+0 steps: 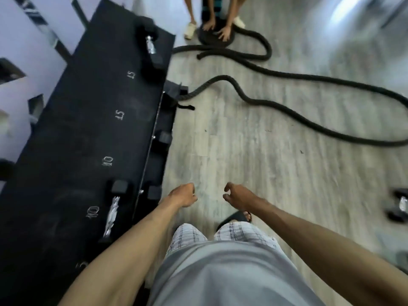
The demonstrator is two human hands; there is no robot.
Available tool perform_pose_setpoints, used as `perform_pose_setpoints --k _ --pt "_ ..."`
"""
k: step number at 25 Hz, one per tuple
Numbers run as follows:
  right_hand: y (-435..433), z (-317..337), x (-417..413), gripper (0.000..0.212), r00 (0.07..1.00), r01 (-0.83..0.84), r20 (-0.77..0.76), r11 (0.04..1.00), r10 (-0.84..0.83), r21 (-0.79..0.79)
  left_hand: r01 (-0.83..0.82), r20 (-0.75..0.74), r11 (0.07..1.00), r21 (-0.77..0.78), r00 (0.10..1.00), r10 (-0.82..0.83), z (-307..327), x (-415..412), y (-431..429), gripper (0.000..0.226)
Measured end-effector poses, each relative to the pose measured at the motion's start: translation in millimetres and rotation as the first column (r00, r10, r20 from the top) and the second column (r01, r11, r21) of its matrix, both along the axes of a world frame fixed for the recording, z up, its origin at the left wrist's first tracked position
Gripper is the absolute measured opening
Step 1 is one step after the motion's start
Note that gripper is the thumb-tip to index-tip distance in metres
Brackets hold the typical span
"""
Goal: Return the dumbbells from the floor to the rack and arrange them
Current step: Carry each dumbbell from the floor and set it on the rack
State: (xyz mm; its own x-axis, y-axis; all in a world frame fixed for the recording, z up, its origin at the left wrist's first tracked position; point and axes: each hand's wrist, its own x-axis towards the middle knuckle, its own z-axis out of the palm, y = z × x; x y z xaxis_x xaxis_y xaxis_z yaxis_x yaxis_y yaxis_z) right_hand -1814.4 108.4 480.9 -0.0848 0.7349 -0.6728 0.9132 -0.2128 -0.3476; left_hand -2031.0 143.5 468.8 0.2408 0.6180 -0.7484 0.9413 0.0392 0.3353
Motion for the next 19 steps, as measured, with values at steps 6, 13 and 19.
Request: perform_pose_setpoints --k 6,13,19 --pt "-87 -11 130 0.040 0.920 0.387 -0.034 0.920 -0.389 -0.055 0.395 -0.042 0.919 -0.008 0.918 -0.395 1 146 10 0.035" --pt "-190 -26 286 0.036 0.727 0.672 -0.065 0.728 -0.683 -0.138 0.676 -0.066 0.735 -0.052 0.732 -0.678 -11 345 -14 0.036" --pt "-247 -29 394 0.033 0.544 0.828 -0.042 0.545 -0.838 -0.136 0.822 -0.047 0.564 -0.071 0.563 -0.825 -17 504 -51 0.037"
